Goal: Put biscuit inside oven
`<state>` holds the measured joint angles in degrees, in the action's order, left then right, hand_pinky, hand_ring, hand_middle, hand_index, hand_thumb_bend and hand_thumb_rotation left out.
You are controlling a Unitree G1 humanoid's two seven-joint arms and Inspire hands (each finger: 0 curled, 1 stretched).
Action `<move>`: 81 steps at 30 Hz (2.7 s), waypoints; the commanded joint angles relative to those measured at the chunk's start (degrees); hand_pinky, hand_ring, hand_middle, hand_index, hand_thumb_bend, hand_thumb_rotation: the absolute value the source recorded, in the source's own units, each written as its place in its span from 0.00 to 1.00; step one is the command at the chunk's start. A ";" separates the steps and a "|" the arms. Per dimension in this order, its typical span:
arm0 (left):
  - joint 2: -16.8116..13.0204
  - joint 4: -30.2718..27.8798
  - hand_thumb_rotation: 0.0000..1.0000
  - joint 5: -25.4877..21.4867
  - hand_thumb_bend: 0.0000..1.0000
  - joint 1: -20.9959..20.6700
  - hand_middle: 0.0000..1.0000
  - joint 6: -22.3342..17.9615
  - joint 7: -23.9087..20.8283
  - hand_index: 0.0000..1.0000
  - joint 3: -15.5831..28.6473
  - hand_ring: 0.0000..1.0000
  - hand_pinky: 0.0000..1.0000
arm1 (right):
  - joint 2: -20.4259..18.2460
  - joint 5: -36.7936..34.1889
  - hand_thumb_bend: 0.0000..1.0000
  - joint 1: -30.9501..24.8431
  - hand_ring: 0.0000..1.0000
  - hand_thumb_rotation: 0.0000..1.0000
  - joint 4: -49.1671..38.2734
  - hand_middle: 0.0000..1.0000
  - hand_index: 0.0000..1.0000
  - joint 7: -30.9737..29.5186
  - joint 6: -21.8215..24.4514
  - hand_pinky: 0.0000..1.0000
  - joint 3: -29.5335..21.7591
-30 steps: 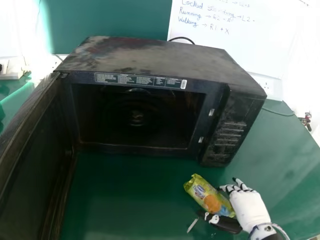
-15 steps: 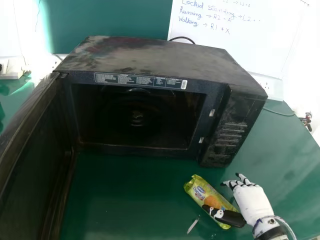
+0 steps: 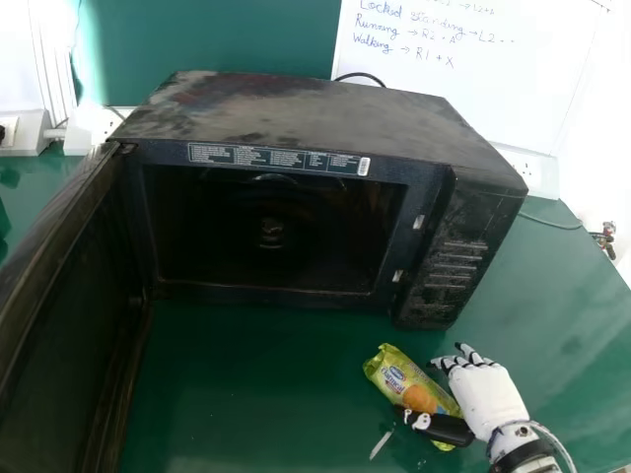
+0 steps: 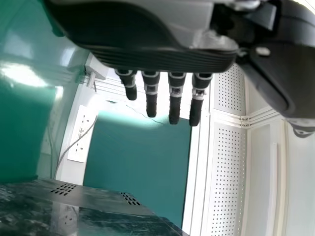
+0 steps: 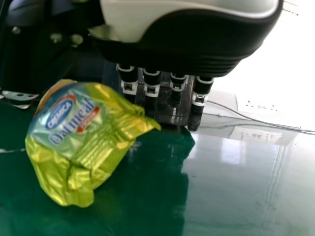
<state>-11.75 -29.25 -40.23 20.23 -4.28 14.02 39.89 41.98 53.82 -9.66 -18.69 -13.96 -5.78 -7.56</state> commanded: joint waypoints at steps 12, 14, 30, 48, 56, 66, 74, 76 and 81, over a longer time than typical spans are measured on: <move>-0.07 -0.85 0.96 0.13 0.95 0.71 0.91 -0.88 -0.46 0.88 0.45 0.93 0.97 | 2.51 -0.27 0.95 1.74 0.86 0.43 1.09 0.86 0.83 -3.47 1.28 0.80 1.29; -0.06 -0.88 0.97 -0.01 0.94 0.75 0.91 -0.83 -0.54 0.88 0.48 0.93 0.98 | 2.73 -0.59 0.95 2.01 0.85 0.43 1.60 0.86 0.82 -3.20 0.86 0.78 1.21; -0.58 -0.78 0.96 -0.11 0.96 1.05 0.92 -0.88 -0.56 0.89 0.71 0.94 0.99 | 5.61 -2.77 0.96 2.47 0.84 0.40 5.30 0.86 0.83 -1.09 0.22 0.77 0.84; -0.79 -1.52 0.96 0.16 0.96 1.66 0.91 -0.87 -0.92 0.88 1.17 0.92 0.97 | 4.69 -6.62 0.96 3.71 0.85 0.48 5.06 0.86 0.83 -4.83 2.01 0.78 2.96; -0.83 -2.22 0.96 -0.17 0.97 2.10 0.91 -0.72 -0.90 0.88 1.28 0.92 0.96 | 6.53 -9.29 1.00 5.92 0.89 0.57 3.91 0.91 0.88 -12.68 3.55 0.80 4.69; -0.78 -2.54 0.96 0.15 0.97 2.31 0.90 -0.50 -1.66 0.87 1.49 0.92 0.95 | 6.79 -9.47 1.00 6.63 0.90 0.56 4.58 0.92 0.89 -13.21 3.84 0.79 5.76; -0.74 -2.95 0.96 -0.17 0.97 2.55 0.91 -0.65 -0.82 0.88 1.50 0.93 0.98 | 7.33 -10.41 1.00 7.82 0.91 0.60 5.98 0.93 0.91 -14.48 4.31 0.81 6.84; -0.52 -3.32 0.96 0.01 0.97 2.64 0.91 -0.45 -1.37 0.88 1.52 0.93 0.97 | 7.77 -10.70 1.00 7.96 0.91 0.60 6.14 0.93 0.91 -14.75 4.13 0.81 6.88; -0.37 -3.88 0.96 0.01 0.98 2.83 0.91 -0.42 -1.66 0.88 1.38 0.93 0.97 | 8.57 -10.64 1.00 7.83 0.91 0.59 5.11 0.93 0.91 -15.17 4.48 0.80 7.03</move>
<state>-12.01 -32.10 -39.94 22.41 -4.49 12.78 40.99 50.21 43.47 -0.71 -13.87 -27.07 -1.16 -2.15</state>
